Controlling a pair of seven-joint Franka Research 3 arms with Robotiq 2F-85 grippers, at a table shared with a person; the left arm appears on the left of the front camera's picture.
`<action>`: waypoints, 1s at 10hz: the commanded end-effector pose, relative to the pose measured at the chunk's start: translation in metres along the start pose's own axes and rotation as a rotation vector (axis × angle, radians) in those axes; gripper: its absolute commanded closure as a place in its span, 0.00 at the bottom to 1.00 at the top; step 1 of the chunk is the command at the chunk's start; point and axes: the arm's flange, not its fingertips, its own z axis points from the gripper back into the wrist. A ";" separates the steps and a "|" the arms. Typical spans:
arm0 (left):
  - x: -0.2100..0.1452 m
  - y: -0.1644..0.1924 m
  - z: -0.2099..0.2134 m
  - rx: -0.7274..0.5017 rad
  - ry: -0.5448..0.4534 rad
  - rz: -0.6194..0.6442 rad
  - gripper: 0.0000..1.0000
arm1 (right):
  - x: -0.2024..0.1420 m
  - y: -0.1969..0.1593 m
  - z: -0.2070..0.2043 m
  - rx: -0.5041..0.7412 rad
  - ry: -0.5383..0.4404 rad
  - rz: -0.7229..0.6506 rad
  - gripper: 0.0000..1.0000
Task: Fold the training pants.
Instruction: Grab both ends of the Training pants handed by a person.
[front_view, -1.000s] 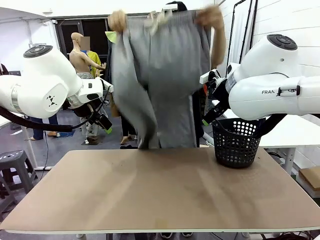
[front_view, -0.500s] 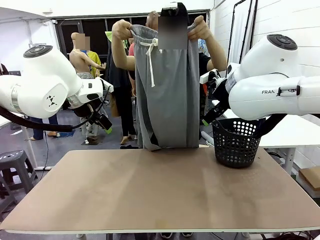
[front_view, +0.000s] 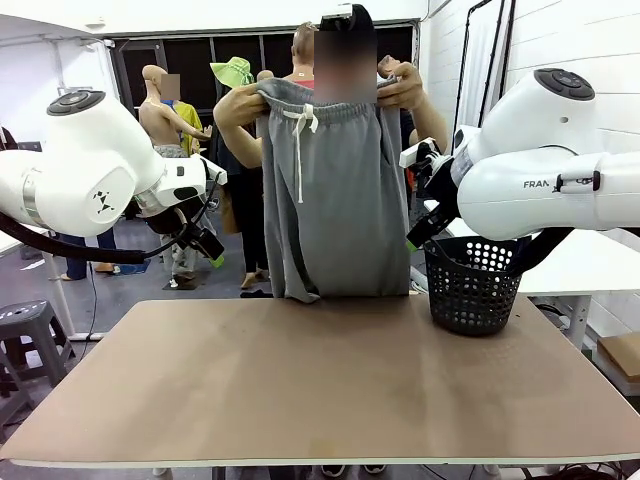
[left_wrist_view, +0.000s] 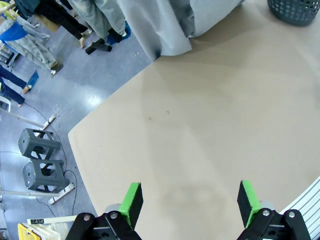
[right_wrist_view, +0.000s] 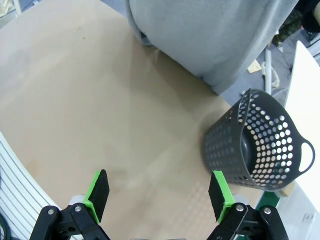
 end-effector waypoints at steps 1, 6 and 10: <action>0.000 0.000 0.000 0.002 0.000 0.001 0.00 | -0.001 -0.001 -0.001 0.001 0.001 -0.002 0.00; 0.000 0.000 0.000 0.002 0.000 0.001 0.00 | -0.001 -0.001 -0.001 0.001 0.001 -0.002 0.00; 0.000 0.000 0.000 0.002 0.000 0.001 0.00 | -0.001 -0.001 -0.001 0.001 0.001 -0.002 0.00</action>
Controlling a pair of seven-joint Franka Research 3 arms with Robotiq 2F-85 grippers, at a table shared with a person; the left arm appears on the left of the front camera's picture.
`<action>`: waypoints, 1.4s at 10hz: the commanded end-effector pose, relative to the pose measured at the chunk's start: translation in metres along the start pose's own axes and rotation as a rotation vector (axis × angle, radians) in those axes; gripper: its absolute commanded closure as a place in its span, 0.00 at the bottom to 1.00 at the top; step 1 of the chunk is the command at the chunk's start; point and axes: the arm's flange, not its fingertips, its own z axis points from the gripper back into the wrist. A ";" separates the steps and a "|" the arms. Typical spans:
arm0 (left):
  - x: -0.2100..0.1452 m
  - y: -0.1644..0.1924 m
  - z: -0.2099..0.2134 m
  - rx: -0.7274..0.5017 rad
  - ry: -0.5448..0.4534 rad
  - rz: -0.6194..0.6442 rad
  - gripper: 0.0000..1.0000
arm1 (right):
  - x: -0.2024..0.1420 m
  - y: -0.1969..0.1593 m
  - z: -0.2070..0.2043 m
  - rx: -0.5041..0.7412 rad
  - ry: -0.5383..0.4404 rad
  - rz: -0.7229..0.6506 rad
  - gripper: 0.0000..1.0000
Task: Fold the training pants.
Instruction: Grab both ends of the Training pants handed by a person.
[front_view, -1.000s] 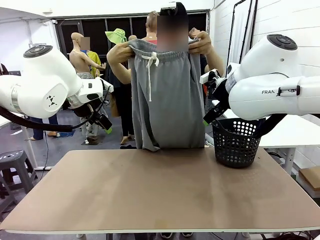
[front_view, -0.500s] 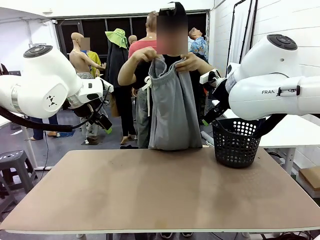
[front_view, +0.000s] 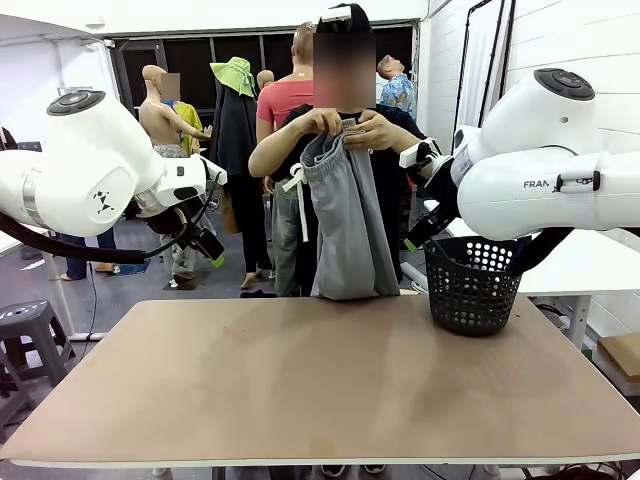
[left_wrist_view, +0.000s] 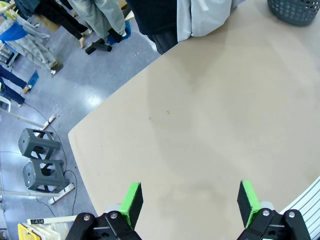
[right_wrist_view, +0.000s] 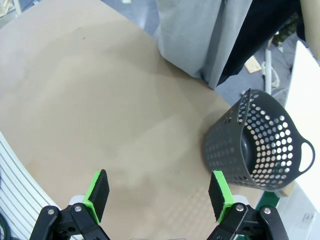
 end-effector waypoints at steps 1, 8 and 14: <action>0.000 0.000 0.000 0.002 0.000 0.001 0.00 | -0.001 -0.001 -0.001 0.001 0.001 -0.002 0.00; 0.000 0.000 0.000 0.002 0.000 0.001 0.00 | -0.001 -0.001 -0.001 0.001 0.001 -0.002 0.00; 0.000 0.000 0.000 0.002 0.000 0.001 0.00 | -0.001 -0.001 -0.001 0.001 0.001 -0.002 0.00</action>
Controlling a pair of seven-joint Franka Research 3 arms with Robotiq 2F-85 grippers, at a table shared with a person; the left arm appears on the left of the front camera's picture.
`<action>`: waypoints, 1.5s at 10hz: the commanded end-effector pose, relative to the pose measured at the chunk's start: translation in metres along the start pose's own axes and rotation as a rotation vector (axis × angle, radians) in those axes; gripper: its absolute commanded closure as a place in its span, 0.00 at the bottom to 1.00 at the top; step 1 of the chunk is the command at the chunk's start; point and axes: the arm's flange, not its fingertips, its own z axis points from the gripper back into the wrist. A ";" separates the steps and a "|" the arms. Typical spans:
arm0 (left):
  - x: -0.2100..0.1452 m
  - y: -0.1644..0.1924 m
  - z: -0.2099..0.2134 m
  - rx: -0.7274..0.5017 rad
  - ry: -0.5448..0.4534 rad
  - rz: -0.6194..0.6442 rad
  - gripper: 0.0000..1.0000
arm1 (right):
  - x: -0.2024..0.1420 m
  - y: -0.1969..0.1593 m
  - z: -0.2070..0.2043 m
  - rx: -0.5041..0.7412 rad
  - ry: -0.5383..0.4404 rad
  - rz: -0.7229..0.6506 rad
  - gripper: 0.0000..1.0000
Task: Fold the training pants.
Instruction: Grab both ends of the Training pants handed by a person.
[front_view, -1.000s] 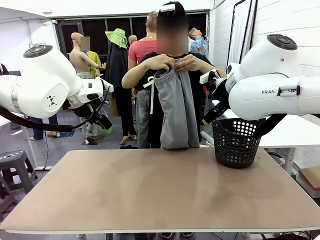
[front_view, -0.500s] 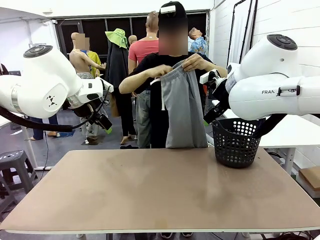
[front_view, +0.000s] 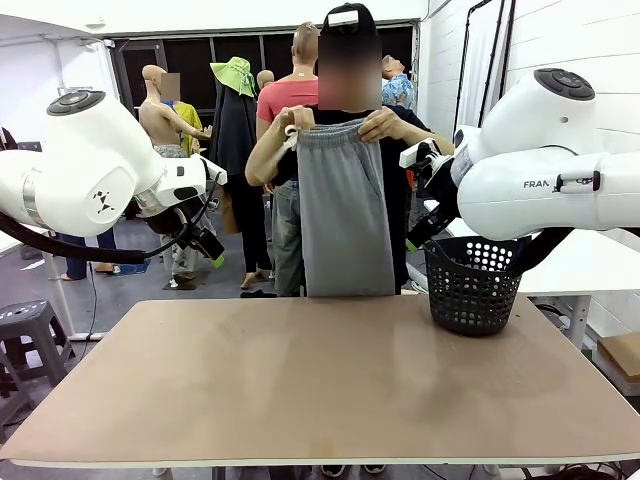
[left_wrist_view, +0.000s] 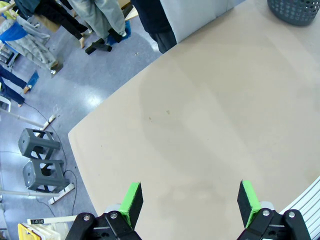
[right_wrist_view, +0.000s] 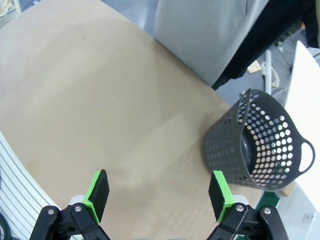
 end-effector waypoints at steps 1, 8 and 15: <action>0.000 0.000 0.000 0.002 0.000 0.001 0.00 | -0.001 -0.001 -0.001 0.001 0.001 -0.002 0.00; 0.000 0.000 0.000 0.002 0.000 0.001 0.00 | -0.001 -0.001 -0.001 0.001 0.001 -0.002 0.00; 0.000 0.000 0.000 0.002 0.000 0.001 0.00 | -0.001 -0.001 -0.001 0.001 0.001 -0.002 0.00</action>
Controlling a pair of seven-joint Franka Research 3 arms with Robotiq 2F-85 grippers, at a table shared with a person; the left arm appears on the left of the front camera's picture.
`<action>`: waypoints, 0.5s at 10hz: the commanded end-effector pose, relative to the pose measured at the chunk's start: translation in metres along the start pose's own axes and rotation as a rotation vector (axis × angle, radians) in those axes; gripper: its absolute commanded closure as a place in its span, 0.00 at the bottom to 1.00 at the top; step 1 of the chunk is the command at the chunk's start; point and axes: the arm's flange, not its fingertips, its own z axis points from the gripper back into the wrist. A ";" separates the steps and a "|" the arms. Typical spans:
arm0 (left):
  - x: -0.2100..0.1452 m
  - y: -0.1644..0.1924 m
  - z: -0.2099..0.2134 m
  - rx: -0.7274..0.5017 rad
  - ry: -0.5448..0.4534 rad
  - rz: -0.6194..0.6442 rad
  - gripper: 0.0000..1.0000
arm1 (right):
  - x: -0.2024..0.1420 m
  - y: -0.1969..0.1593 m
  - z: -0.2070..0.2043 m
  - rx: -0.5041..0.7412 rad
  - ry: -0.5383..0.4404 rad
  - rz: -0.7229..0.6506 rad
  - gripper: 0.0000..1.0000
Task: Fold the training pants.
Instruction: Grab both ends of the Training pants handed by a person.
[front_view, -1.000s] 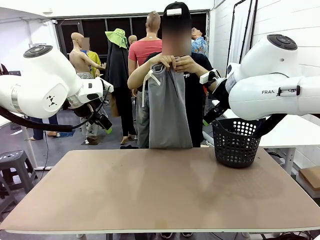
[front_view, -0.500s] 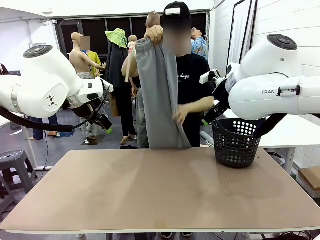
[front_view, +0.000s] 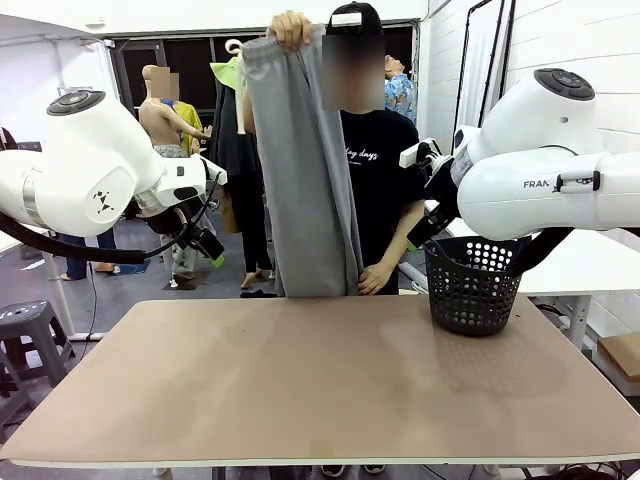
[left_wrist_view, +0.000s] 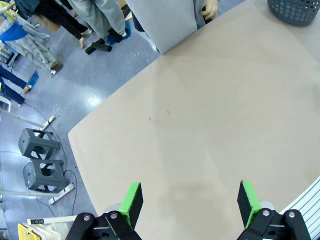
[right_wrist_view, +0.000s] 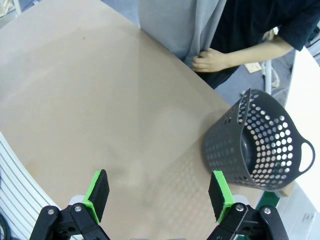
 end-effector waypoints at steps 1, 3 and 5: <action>0.000 0.000 0.000 0.002 0.000 0.001 0.00 | -0.001 -0.001 -0.001 0.001 0.001 -0.002 0.00; 0.000 0.000 0.000 0.002 0.000 0.001 0.00 | -0.001 -0.001 -0.001 0.001 0.001 -0.002 0.00; 0.000 0.000 0.000 0.002 0.000 0.001 0.00 | -0.001 -0.001 -0.001 0.001 0.001 -0.002 0.00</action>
